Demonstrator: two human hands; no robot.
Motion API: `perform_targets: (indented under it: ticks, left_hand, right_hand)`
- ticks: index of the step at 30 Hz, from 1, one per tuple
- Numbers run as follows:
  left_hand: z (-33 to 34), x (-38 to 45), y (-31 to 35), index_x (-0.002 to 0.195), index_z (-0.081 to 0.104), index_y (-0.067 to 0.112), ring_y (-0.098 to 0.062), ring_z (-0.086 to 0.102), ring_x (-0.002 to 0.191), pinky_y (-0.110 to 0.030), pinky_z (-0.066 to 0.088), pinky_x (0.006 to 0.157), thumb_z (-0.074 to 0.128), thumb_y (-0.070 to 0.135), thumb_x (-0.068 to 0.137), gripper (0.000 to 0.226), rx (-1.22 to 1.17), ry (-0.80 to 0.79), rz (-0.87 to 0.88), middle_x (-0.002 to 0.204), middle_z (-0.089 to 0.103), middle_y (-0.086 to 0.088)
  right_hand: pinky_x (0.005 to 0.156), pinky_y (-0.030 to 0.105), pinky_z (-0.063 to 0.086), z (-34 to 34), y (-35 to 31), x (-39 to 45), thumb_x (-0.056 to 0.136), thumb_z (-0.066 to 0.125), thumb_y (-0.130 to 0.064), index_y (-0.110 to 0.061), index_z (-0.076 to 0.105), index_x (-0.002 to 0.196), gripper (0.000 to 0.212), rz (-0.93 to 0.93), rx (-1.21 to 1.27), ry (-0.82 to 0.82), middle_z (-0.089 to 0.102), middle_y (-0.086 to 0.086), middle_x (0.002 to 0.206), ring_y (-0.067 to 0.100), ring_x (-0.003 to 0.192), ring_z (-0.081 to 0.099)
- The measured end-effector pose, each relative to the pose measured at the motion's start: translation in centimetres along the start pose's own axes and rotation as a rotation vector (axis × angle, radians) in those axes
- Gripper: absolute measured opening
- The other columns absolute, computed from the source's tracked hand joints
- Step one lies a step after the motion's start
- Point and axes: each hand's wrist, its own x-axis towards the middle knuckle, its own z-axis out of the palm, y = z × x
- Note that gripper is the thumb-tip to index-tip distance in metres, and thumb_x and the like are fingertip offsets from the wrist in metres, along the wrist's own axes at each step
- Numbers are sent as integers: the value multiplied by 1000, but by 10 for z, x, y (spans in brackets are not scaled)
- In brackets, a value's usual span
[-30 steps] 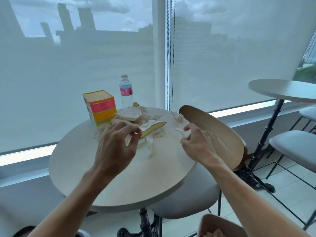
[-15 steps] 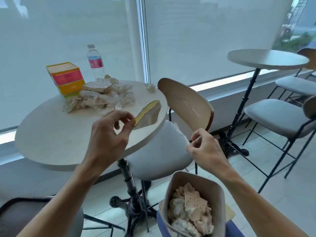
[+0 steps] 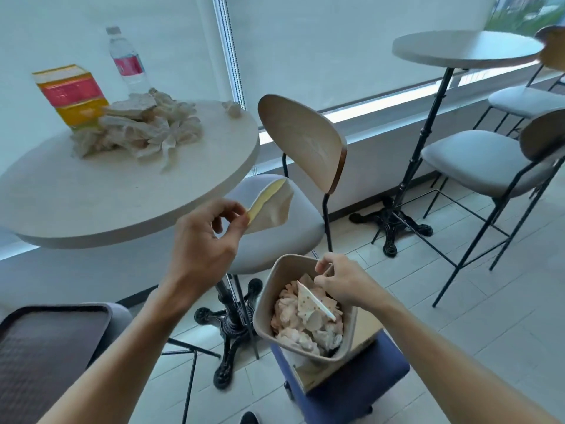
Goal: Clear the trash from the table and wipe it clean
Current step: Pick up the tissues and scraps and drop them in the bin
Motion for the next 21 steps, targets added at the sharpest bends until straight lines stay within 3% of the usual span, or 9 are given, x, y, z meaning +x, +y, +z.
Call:
perform_targets:
  ticks: [5,12,15,17,21]
  left_hand:
    - [34,-31,-21,83,69,23,-4,45,55,-13,34,50,68,13,89,12,5,-102,-101,65,56,14]
    - [91,-74,-50,84,70,26,1,54,61,-17,39,60,66,19,88,9,129,-238,-275,71,64,14]
    - [101,-82,-56,100,72,25,2,56,68,-22,46,67,64,23,90,13,182,-302,-365,85,69,11]
    - [100,-81,-55,105,72,24,1,56,69,-20,48,70,63,22,90,18,204,-346,-381,89,69,10]
    - [75,-54,-37,94,73,29,-1,62,70,-19,50,68,65,25,88,11,194,-317,-325,83,69,15]
  right_hand:
    - [63,24,49,-13,13,-4,90,61,-20,-25,62,92,6,-24,75,-28,67,2,92,14,81,65]
    - [68,29,52,-26,5,-1,88,62,-23,-26,66,88,5,-130,139,-28,66,-3,81,15,78,66]
    - [75,31,56,-28,-5,-1,89,63,-25,-27,66,89,4,-177,142,-54,66,-3,84,16,81,67]
    - [78,32,56,-28,-13,-2,91,63,-28,-30,64,92,3,-212,122,-78,66,-6,88,13,84,67]
    - [81,30,57,-34,-39,3,91,63,-32,-33,63,94,3,-288,102,-102,66,-7,93,11,86,66]
